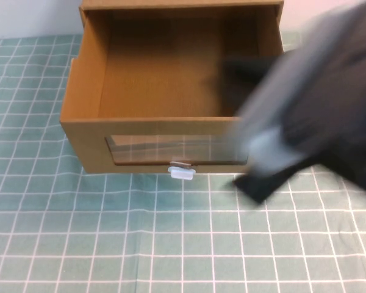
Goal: Open the shoe box
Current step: 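Pull the top drawer of the cardboard box fully open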
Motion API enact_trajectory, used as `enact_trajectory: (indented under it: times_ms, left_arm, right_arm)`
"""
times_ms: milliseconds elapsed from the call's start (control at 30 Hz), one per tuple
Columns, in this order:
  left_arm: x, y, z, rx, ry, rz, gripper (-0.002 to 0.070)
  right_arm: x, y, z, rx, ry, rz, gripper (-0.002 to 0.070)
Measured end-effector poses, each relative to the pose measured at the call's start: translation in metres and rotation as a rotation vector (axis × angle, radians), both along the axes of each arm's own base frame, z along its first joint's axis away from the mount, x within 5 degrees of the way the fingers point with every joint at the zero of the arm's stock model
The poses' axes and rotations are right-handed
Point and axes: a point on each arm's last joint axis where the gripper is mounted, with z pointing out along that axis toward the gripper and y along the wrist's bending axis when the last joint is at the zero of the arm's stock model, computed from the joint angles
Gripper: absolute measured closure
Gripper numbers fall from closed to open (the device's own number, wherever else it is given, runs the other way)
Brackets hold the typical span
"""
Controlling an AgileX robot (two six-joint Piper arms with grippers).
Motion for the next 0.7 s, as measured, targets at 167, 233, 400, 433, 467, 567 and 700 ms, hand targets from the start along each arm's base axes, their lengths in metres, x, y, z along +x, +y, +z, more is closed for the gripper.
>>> enact_trajectory:
  times_ms: [167,233,400,433,467,567,700]
  left_arm:
    - [-0.063,0.016,0.046,0.017,-0.122,0.082,0.0680]
    - [-0.088,0.021,0.062,0.007,-0.168,0.098,0.0680]
    - [-0.149,0.030,0.088,-0.028,-0.260,0.108,0.0680]
    - [-0.161,0.032,0.090,-0.030,-0.268,0.108,0.0680]
    - [-0.170,0.033,0.089,-0.029,-0.264,0.108,0.0680]
    - [-0.189,0.037,0.074,-0.011,-0.213,0.115,0.0680]
    - [-0.215,0.043,0.037,0.034,-0.116,0.135,0.0680]
  right_arm:
    - [-0.008,-0.070,0.023,0.005,0.021,-0.179,0.0673]
    - [-0.013,-0.095,0.026,0.022,0.059,-0.224,0.0681]
    - [-0.029,-0.151,0.013,0.088,0.121,-0.258,0.0687]
    - [-0.032,-0.161,0.007,0.101,0.126,-0.253,0.0687]
    - [-0.036,-0.170,-0.001,0.115,0.137,-0.247,0.0687]
    - [-0.045,-0.192,-0.026,0.156,0.186,-0.218,0.0689]
    - [-0.054,-0.208,-0.062,0.185,0.269,-0.172,0.0689]
